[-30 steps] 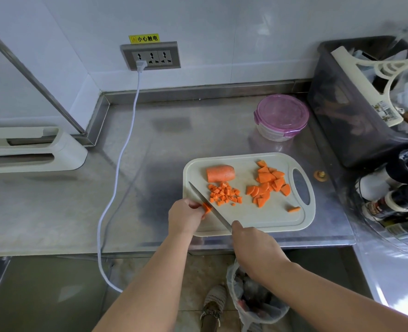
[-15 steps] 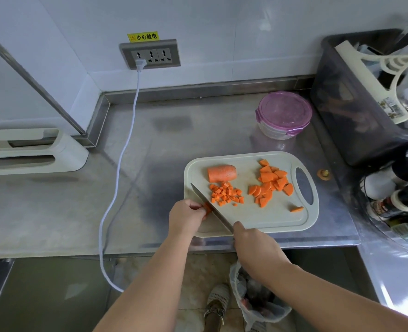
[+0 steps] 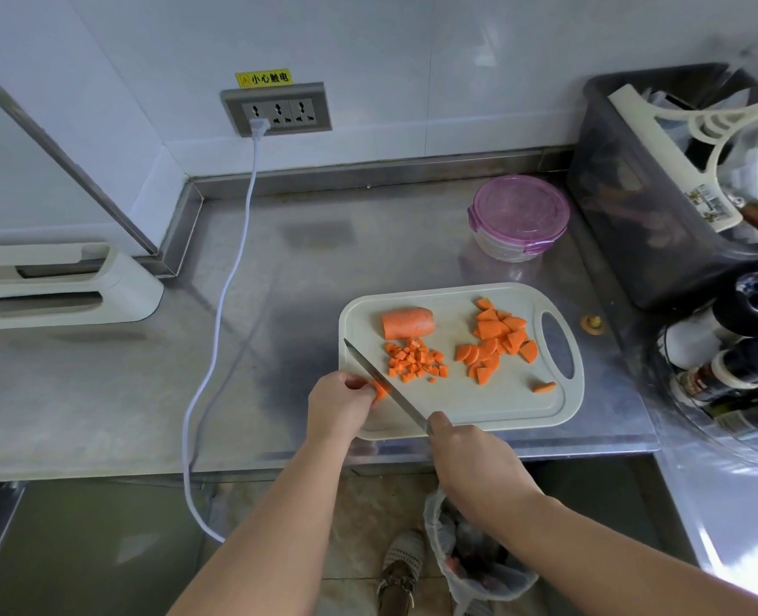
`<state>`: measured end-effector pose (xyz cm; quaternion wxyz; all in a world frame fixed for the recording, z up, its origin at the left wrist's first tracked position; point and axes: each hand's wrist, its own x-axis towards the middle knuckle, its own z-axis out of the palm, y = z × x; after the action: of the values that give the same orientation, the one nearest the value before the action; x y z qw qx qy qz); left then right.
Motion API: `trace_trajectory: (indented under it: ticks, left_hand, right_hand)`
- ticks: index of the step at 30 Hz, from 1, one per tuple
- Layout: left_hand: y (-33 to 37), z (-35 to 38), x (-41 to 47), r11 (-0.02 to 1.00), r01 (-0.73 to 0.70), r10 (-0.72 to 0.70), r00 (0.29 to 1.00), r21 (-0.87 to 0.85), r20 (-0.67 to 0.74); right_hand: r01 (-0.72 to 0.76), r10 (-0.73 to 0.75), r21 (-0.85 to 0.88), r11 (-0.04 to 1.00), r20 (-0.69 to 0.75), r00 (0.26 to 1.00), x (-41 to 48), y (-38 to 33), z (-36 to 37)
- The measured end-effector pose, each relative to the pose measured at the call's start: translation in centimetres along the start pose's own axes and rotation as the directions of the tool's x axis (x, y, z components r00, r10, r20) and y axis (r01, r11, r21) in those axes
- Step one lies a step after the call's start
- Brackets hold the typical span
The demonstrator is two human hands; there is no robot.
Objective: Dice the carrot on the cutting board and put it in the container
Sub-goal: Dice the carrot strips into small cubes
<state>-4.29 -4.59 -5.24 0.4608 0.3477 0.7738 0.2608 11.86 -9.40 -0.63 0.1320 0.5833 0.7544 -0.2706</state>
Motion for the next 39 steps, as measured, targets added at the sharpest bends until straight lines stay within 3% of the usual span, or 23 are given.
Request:
trace_trajectory:
  ticks: [39]
  left_hand:
    - [0.1, -0.2, -0.5, 0.998, -0.035, 0.036, 0.999, 0.050, -0.025]
  right_hand:
    - [-0.010, 0.012, -0.051, 0.999, 0.036, 0.999, 0.8, 0.4, 1.2]
